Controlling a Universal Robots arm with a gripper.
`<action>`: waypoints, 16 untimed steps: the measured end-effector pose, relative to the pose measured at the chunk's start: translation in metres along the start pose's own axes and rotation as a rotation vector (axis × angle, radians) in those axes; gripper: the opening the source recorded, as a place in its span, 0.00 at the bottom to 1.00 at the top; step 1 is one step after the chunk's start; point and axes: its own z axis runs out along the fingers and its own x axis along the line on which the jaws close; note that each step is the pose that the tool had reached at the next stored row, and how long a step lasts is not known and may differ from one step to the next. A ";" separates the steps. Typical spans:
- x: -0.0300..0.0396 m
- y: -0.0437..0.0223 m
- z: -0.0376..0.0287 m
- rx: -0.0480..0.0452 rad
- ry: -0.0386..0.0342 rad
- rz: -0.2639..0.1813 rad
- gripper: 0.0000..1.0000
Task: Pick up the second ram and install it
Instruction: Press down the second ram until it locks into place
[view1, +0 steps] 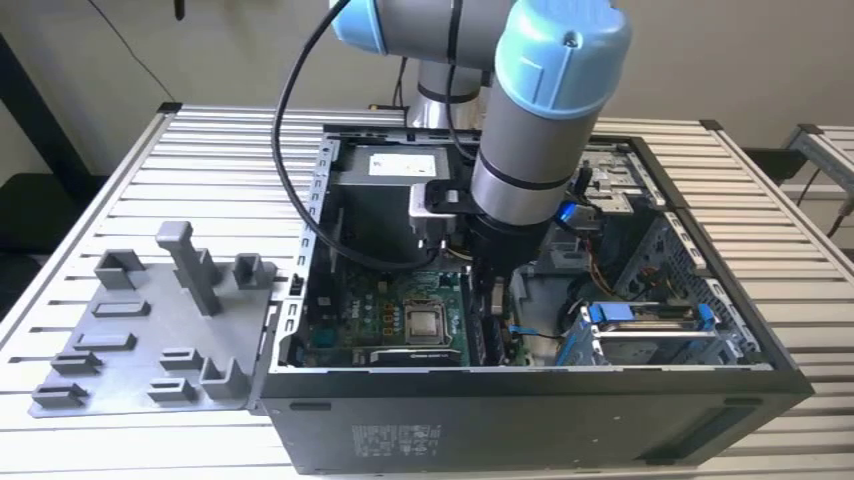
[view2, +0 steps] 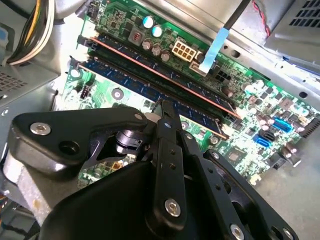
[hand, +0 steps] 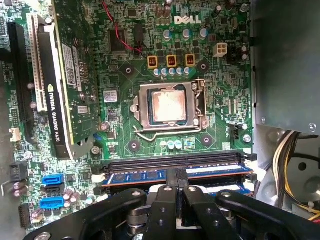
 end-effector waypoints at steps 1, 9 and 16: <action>0.0001 0.0000 0.0017 0.0000 0.0000 0.000 0.11; 0.0002 -0.0001 0.0084 0.0000 0.0009 0.000 0.11; -0.0016 0.0004 -0.0229 0.0000 0.0000 0.000 0.11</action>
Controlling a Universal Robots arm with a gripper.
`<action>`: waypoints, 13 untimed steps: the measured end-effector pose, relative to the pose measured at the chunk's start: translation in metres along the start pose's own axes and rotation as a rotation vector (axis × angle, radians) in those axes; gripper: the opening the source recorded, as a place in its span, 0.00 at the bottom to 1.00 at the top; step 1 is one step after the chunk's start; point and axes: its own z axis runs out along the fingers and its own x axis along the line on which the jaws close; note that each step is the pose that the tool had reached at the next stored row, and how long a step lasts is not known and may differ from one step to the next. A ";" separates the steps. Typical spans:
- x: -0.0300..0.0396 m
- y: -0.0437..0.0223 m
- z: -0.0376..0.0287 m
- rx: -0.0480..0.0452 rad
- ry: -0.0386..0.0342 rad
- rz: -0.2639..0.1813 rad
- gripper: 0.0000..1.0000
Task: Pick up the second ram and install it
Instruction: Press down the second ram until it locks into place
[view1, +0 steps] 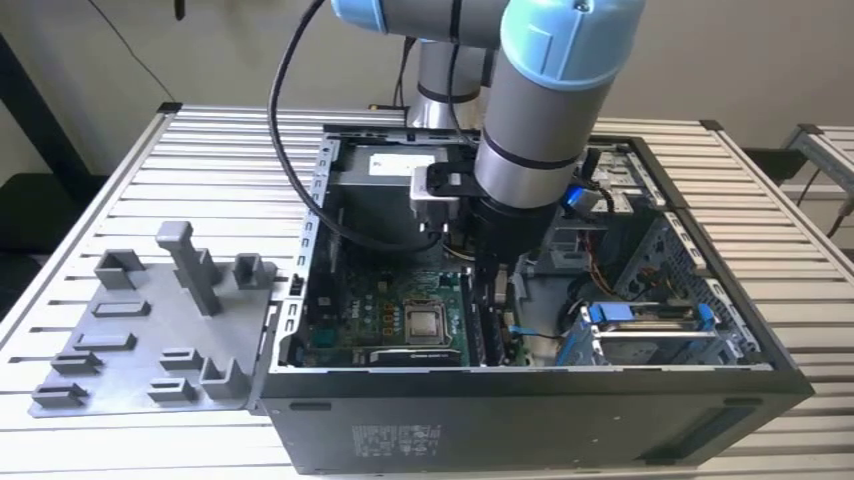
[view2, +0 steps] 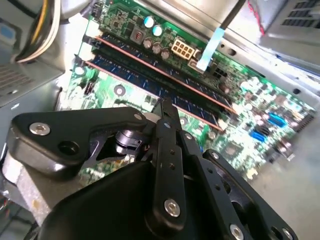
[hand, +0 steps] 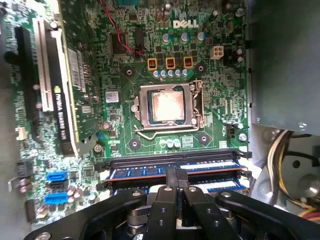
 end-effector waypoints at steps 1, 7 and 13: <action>-0.0003 0.0001 -0.0046 -0.0001 0.0002 0.000 0.11; -0.0012 0.0003 -0.0173 0.0000 -0.0001 0.000 0.11; -0.0012 0.0003 -0.0175 -0.0004 0.0004 0.000 0.11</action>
